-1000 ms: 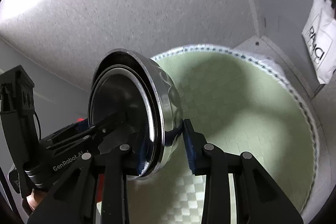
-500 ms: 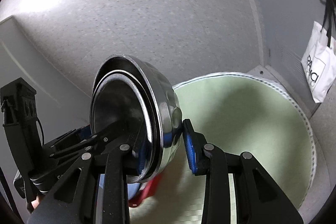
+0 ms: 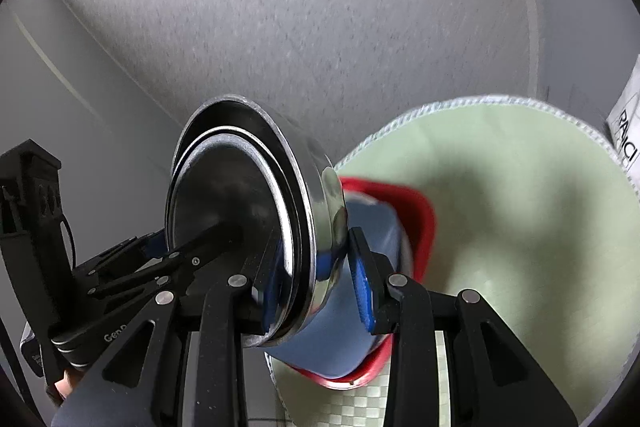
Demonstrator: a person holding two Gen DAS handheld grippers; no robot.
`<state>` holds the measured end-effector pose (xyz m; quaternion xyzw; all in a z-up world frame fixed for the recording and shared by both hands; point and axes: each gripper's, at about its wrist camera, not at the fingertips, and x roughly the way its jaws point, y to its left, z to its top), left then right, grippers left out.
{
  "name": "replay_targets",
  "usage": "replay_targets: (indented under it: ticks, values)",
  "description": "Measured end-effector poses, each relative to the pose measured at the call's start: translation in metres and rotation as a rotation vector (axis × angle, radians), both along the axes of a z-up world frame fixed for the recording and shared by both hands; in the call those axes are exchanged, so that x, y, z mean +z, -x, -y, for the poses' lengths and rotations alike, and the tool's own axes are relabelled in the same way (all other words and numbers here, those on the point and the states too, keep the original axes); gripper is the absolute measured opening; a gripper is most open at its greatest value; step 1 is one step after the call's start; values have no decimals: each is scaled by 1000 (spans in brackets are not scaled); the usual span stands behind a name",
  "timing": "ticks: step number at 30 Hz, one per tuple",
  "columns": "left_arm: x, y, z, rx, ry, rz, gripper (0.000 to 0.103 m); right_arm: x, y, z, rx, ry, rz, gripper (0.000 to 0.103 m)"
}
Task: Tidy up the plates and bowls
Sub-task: 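Carry the bowl stack with both tools and lower it into the red basin, then open both tools and pull them back from the red basin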
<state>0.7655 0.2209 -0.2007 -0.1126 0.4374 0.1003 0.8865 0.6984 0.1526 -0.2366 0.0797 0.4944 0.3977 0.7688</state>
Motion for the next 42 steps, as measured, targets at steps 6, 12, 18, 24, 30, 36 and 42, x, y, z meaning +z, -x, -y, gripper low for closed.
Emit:
replay_targets:
  ticks: [6, 12, 18, 24, 30, 36, 42]
  values:
    - [-26, 19, -9, 9, 26, -74, 41, -39, 3, -22, 33, 67, -90, 31]
    - [-46, 13, -2, 7, 49, -137, 41, -72, 3, -32, 44, 133, -162, 31]
    - [-46, -17, -4, 5, 73, -168, 41, -83, 6, -39, 46, 191, -157, 31]
    - [-55, -49, -18, 4, 69, -159, 41, -85, 8, -41, 26, 211, -119, 37]
    - [-57, -45, -17, 15, 62, -140, 50, -78, 19, -40, 37, 220, -76, 47]
    - [-34, -13, -9, 51, 15, -67, 66, -53, 37, -19, 4, 189, 19, 73]
    - [1, 38, 29, 73, -56, 41, 70, -18, 73, 28, -49, 159, 117, 74]
